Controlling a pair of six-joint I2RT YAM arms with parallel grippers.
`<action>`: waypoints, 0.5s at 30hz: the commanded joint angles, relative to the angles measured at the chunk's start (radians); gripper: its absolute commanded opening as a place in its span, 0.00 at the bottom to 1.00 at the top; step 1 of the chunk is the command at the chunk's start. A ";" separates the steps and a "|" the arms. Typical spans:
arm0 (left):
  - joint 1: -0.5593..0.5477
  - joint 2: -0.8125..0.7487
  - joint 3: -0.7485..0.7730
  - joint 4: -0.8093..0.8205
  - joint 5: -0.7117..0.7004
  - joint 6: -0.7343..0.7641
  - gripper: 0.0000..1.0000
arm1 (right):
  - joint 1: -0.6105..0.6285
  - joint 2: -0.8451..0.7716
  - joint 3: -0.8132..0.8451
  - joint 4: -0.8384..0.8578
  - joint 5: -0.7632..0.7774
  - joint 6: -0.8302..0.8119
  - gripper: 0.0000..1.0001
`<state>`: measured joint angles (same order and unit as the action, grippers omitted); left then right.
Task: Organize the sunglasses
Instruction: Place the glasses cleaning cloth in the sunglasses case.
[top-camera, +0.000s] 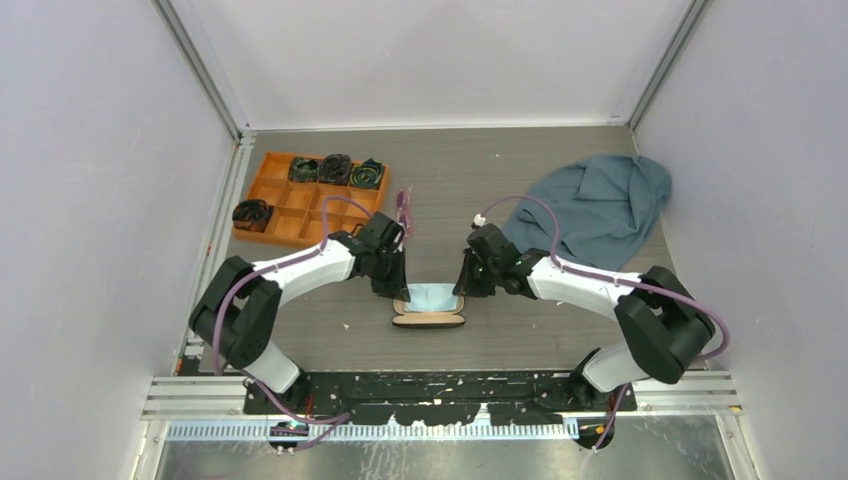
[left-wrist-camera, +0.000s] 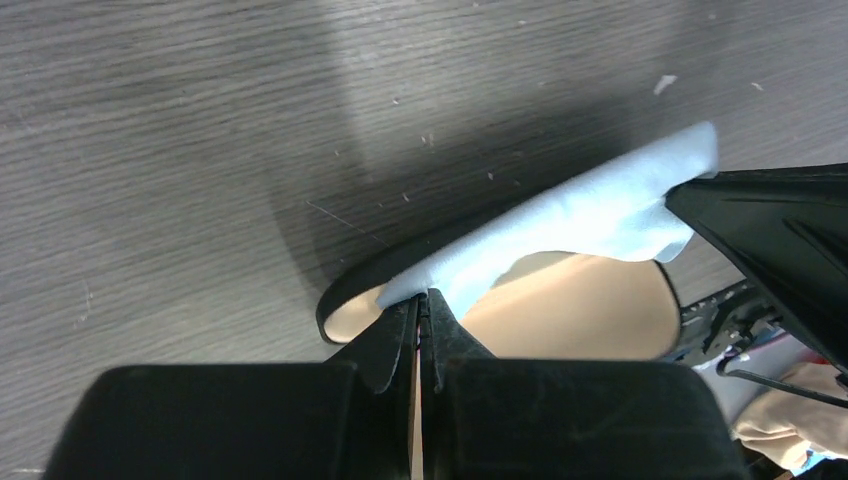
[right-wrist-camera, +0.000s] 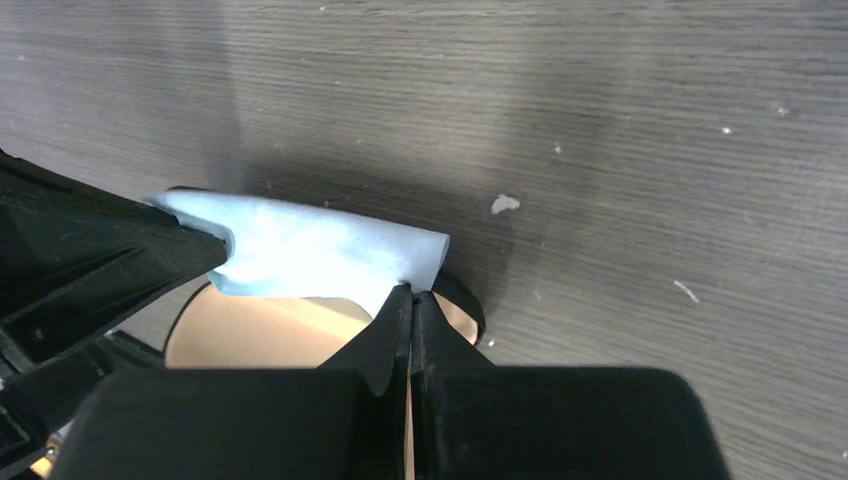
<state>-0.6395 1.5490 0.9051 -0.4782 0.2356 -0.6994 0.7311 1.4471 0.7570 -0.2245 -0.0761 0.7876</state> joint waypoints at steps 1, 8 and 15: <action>-0.001 0.039 0.028 0.046 -0.012 0.010 0.00 | 0.005 0.046 0.026 0.057 0.044 -0.017 0.00; 0.000 0.059 0.029 0.060 -0.042 0.007 0.00 | 0.004 0.084 0.050 0.053 0.073 -0.043 0.00; 0.000 0.101 0.066 0.015 -0.057 0.022 0.00 | 0.005 0.118 0.075 0.042 0.067 -0.054 0.00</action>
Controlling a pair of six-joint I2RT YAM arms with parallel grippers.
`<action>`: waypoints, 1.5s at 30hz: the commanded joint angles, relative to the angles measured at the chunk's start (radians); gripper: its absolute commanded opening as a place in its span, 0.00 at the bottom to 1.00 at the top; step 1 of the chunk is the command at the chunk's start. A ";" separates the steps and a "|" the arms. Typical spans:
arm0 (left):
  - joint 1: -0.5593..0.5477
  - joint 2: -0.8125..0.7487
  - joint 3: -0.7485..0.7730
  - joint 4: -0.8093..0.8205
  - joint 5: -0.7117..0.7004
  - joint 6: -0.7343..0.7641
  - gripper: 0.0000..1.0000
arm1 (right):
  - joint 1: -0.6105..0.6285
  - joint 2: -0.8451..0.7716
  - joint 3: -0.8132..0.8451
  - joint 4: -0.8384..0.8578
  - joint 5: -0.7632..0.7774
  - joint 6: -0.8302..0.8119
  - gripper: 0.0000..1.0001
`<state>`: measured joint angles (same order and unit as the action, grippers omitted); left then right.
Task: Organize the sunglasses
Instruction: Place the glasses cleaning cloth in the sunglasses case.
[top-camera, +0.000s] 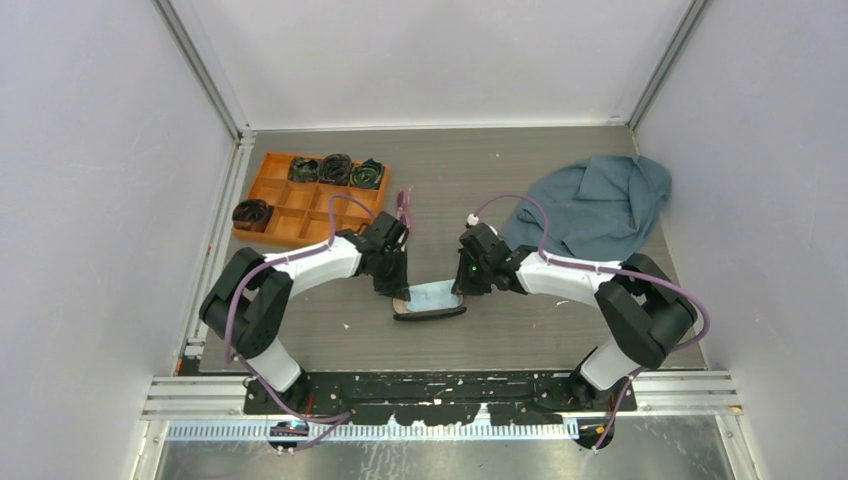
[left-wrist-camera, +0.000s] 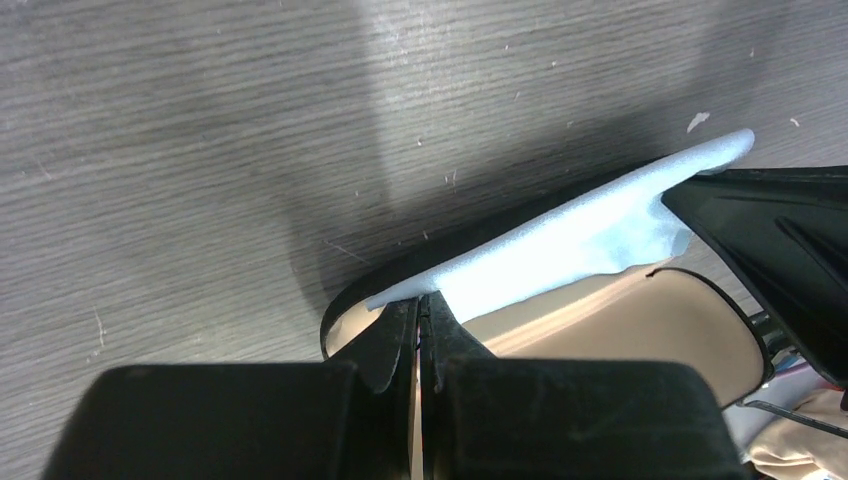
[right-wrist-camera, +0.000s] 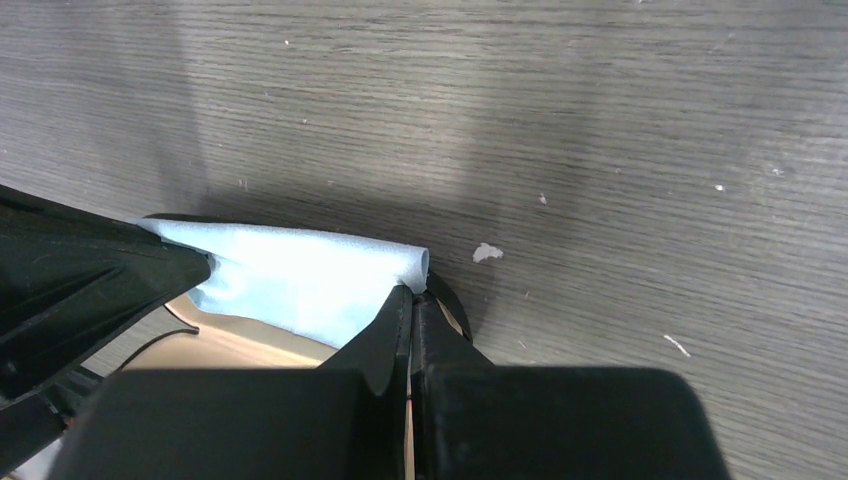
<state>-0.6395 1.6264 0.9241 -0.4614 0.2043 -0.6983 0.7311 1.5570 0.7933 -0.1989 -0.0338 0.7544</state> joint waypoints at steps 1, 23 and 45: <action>-0.001 0.029 0.052 -0.009 -0.026 0.023 0.00 | 0.005 0.008 0.040 0.015 0.022 -0.019 0.00; -0.001 0.075 0.134 -0.128 -0.048 0.077 0.00 | 0.007 -0.036 0.025 -0.051 -0.042 0.000 0.00; -0.001 0.037 0.136 -0.176 -0.057 0.083 0.00 | 0.027 -0.026 0.005 -0.063 -0.034 0.000 0.01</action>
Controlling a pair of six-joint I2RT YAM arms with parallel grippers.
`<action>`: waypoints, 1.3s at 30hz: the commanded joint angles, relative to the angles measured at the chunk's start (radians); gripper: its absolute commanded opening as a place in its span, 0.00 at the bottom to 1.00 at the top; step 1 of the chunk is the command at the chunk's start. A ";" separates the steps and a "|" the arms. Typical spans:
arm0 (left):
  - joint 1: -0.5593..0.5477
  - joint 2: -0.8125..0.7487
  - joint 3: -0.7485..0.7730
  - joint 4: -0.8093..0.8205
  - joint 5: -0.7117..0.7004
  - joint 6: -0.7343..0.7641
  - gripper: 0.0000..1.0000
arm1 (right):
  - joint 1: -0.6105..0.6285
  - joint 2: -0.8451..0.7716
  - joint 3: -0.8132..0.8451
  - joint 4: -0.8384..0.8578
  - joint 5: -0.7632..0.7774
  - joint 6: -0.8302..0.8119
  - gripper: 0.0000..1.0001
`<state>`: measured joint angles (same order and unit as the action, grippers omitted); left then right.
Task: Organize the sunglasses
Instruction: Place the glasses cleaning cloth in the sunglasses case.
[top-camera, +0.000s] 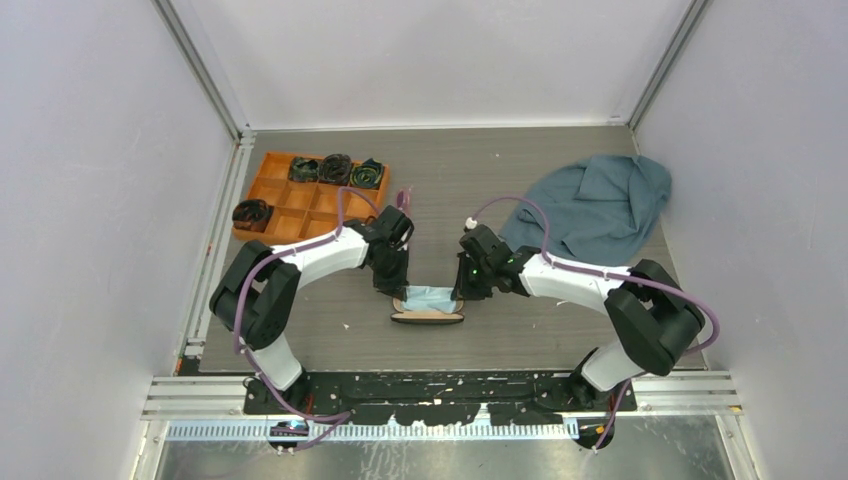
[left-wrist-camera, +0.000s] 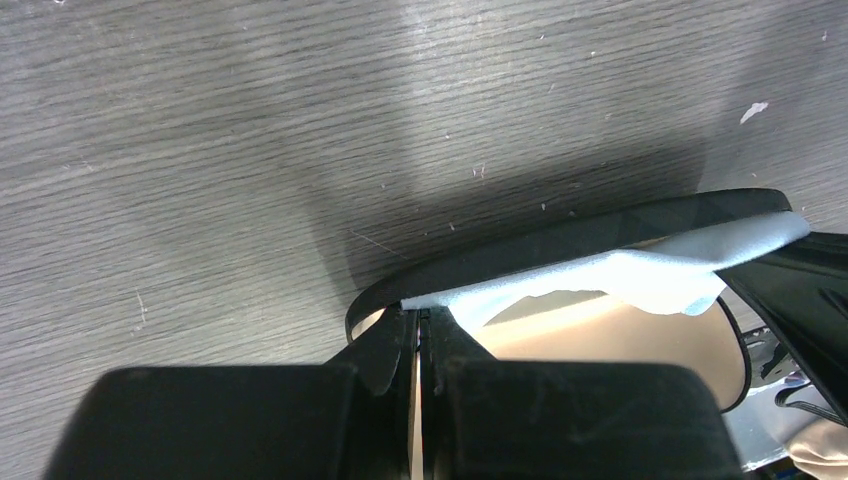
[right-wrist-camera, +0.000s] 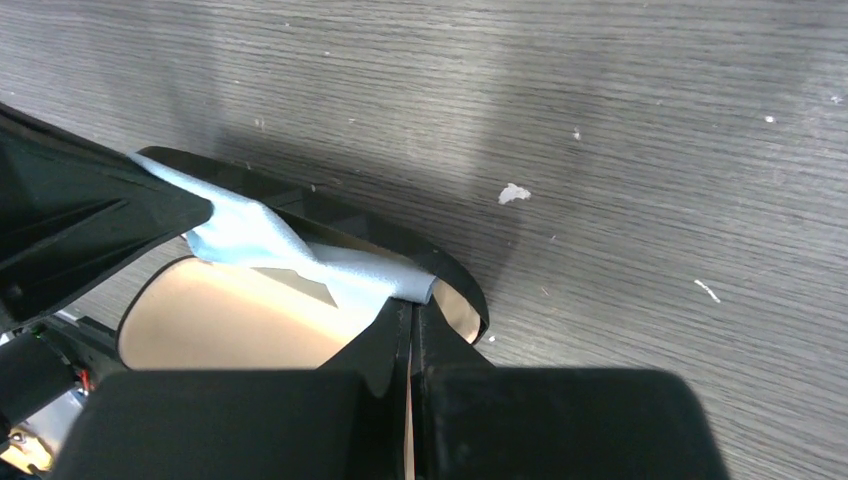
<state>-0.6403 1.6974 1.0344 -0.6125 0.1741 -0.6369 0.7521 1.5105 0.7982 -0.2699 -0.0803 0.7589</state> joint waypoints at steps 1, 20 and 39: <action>0.000 -0.033 0.023 -0.021 -0.027 0.022 0.00 | 0.007 0.027 0.001 0.007 0.015 -0.005 0.01; 0.000 0.031 0.050 -0.024 -0.061 0.042 0.00 | 0.007 0.094 0.031 0.013 0.143 -0.043 0.00; 0.000 0.005 0.088 -0.099 -0.067 0.066 0.14 | 0.007 0.067 0.044 -0.013 0.152 -0.043 0.15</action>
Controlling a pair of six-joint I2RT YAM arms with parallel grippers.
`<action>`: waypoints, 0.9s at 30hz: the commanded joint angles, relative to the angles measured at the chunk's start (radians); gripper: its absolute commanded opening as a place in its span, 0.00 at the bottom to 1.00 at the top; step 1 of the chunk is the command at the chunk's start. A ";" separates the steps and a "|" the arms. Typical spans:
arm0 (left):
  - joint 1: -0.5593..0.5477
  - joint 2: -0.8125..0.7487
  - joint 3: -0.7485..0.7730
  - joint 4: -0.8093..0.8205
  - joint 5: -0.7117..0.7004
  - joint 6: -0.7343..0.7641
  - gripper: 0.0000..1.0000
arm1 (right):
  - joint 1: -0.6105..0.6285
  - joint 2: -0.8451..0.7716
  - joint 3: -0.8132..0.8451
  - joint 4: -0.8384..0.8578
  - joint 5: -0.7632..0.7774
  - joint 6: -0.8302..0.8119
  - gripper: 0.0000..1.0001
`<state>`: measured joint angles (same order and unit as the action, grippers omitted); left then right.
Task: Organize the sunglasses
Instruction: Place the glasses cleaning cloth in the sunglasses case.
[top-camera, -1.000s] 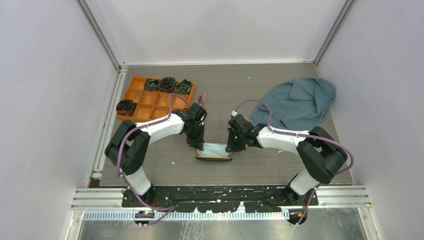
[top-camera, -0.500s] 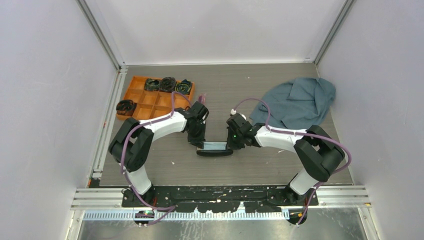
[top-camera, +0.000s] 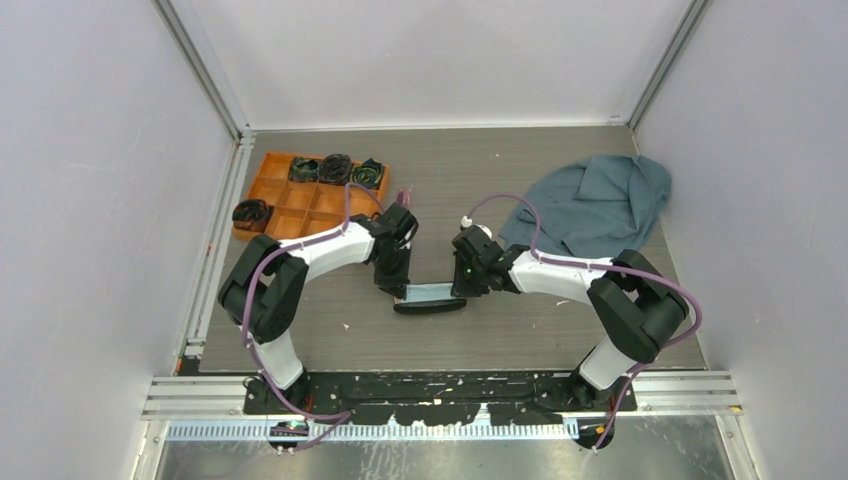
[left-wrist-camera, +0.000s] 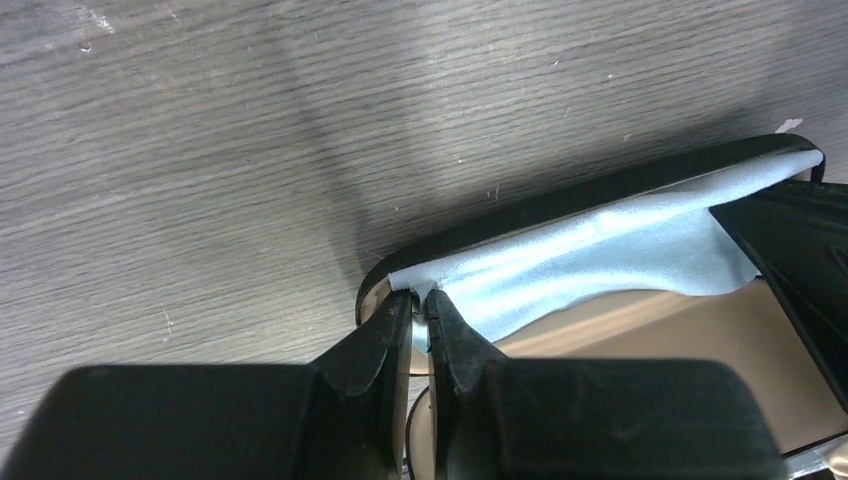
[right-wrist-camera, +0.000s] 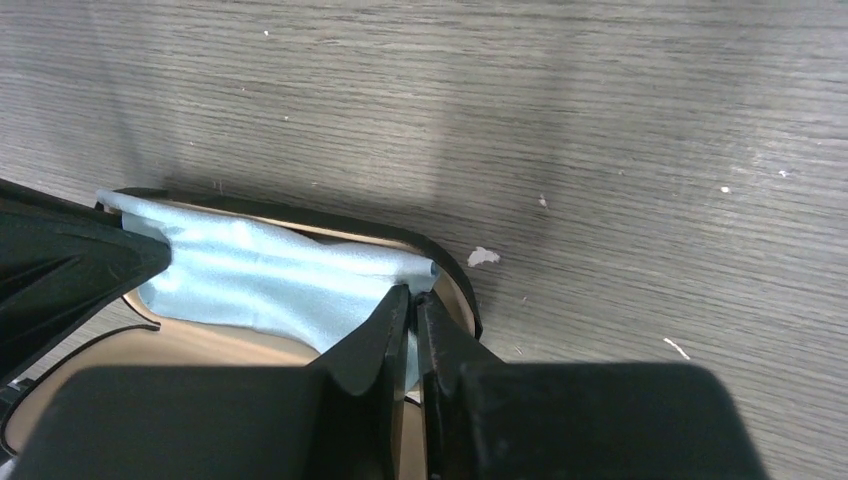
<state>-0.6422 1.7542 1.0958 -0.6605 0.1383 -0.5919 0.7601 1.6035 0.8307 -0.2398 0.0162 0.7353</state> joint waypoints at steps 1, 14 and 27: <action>0.001 -0.055 0.028 -0.054 -0.031 0.020 0.14 | -0.002 -0.030 0.011 -0.045 0.055 -0.019 0.16; -0.004 -0.124 0.052 -0.102 -0.037 0.013 0.16 | -0.001 -0.120 -0.002 -0.078 0.061 -0.010 0.27; -0.006 -0.178 0.059 -0.133 -0.053 0.011 0.19 | -0.002 -0.195 -0.004 -0.128 0.049 -0.004 0.41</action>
<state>-0.6426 1.6405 1.1168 -0.7670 0.1062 -0.5911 0.7601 1.4754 0.8253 -0.3447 0.0444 0.7353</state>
